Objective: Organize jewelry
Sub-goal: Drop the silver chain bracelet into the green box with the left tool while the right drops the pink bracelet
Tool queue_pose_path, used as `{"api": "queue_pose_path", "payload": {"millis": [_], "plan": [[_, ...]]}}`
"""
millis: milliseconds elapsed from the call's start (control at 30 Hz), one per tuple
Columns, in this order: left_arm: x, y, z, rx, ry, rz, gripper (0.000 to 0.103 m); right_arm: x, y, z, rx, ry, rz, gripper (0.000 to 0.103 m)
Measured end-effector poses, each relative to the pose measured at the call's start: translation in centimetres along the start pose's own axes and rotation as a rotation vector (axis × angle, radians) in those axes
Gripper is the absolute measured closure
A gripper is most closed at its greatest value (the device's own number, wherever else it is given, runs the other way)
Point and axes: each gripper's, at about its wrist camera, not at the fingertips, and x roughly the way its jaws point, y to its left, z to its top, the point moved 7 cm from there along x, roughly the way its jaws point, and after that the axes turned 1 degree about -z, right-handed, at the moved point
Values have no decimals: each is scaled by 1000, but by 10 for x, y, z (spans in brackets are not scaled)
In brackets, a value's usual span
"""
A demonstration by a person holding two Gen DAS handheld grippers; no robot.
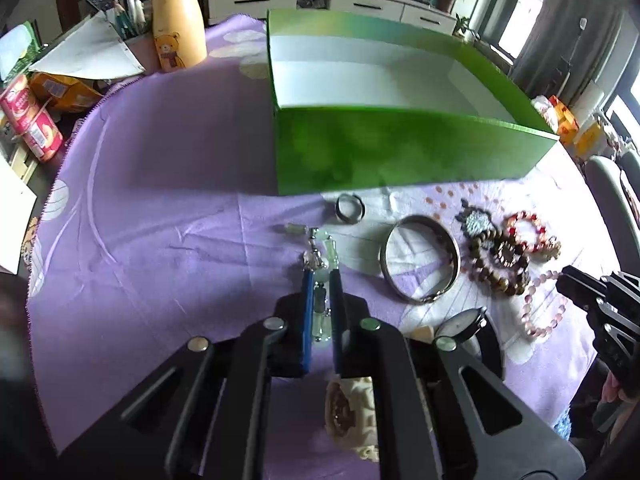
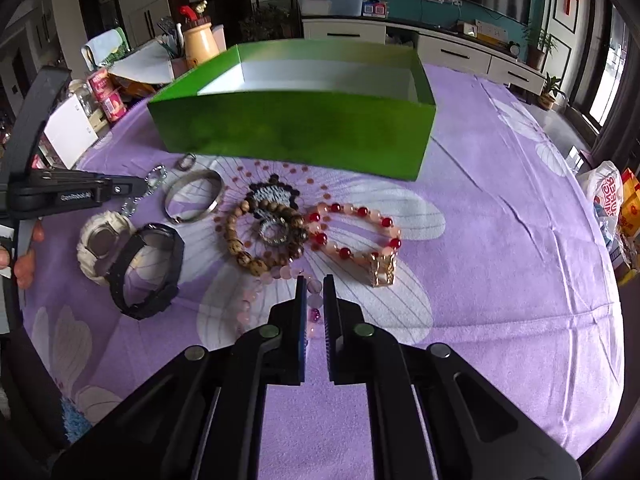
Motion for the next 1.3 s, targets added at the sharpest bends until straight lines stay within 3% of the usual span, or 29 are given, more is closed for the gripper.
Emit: {"api": "queue_pose_path", "payload": {"millis": [367, 767, 1033, 1300], "plan": [[-48, -12, 16, -30, -110, -65, 96, -42, 8, 36, -37, -123, 13, 96], [-70, -22, 74, -31, -186, -90, 96, -56, -9, 120, -27, -249, 28, 96], [-45, -31, 120, -51, -165, -94, 96, -22, -20, 165, 14, -246, 61, 96], [1, -32, 140, -64, -91, -47, 96, 41, -23, 175, 41, -140, 93, 95]]}}
